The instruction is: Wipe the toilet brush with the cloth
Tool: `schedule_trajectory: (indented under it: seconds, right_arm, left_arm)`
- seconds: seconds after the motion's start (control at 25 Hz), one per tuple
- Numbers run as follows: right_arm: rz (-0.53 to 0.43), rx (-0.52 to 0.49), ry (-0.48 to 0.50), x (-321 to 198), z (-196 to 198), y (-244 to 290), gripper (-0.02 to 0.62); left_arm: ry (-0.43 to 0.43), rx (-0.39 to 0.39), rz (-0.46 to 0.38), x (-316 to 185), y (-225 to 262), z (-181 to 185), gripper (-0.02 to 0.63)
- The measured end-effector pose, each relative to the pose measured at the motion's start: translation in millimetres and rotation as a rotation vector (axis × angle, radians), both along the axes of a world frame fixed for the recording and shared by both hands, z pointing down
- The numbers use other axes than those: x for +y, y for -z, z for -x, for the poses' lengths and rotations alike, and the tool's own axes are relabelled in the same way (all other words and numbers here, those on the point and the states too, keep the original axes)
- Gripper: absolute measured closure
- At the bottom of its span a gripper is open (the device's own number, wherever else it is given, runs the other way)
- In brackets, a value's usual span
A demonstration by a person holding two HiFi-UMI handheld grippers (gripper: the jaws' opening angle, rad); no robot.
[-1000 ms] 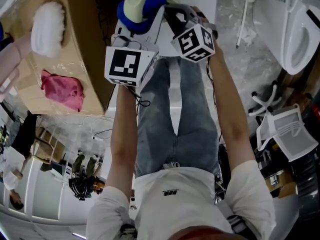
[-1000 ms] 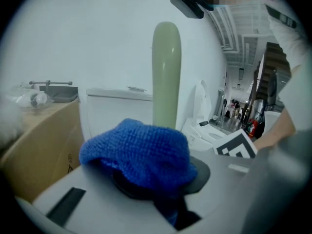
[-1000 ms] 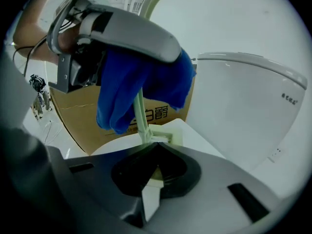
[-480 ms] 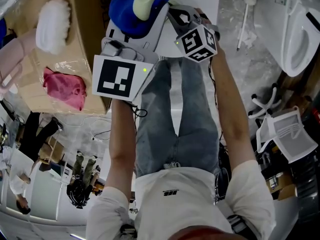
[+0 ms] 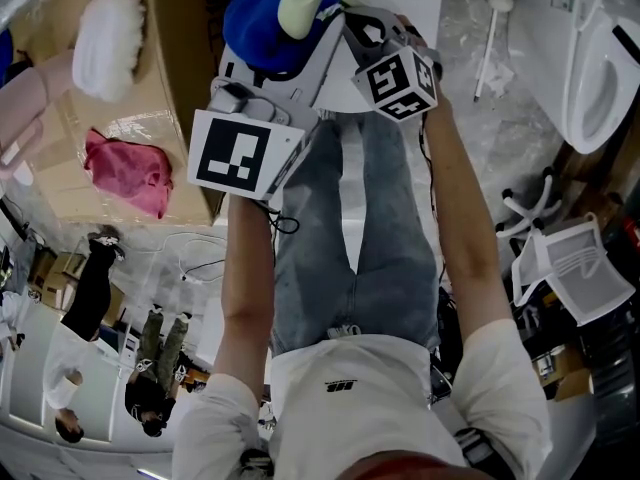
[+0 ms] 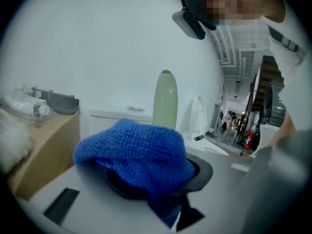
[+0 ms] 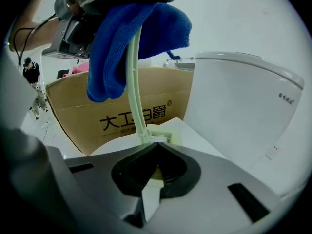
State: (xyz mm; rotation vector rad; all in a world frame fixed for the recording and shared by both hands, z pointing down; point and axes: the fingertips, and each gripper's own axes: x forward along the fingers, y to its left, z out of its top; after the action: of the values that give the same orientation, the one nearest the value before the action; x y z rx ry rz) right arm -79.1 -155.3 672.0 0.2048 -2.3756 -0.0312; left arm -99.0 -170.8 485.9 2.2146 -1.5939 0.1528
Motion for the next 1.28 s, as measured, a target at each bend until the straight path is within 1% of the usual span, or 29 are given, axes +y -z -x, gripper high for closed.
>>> schedule_trajectory:
  seconds: [0.28, 0.44, 0.6, 0.84, 0.96, 1.12, 1.28]
  right_arm:
    - [-0.005, 0.006, -0.022, -1, -1, 1, 0.601]
    - [-0.031, 0.017, -0.025, -3, -1, 2, 0.601]
    - [-0.048, 0.018, -0.012, 1, -4, 6, 0.601]
    - [-0.046, 0.002, -0.048, 3, -7, 14, 0.601]
    - [-0.051, -0.031, -0.085, 3, -10, 29, 0.601]
    - [-0.011, -0.139, -0.168, 16, -14, 65, 0.601]
    - [-0.004, -0.229, -0.243, 18, -26, 115, 0.601]
  left_arm:
    - [0.015, 0.033, 0.022, 16, -12, 1, 0.471]
    - [0.039, 0.056, 0.044, 28, -20, 3, 0.471]
    - [0.064, 0.038, 0.065, 40, -29, 7, 0.471]
    - [0.089, 0.023, 0.092, 56, -40, 13, 0.471]
    - [0.092, 0.015, 0.093, 62, -39, 15, 0.471]
    - [0.095, -0.010, 0.102, 76, -32, 16, 0.490]
    - [0.086, -0.022, 0.084, 81, -15, 17, 0.503]
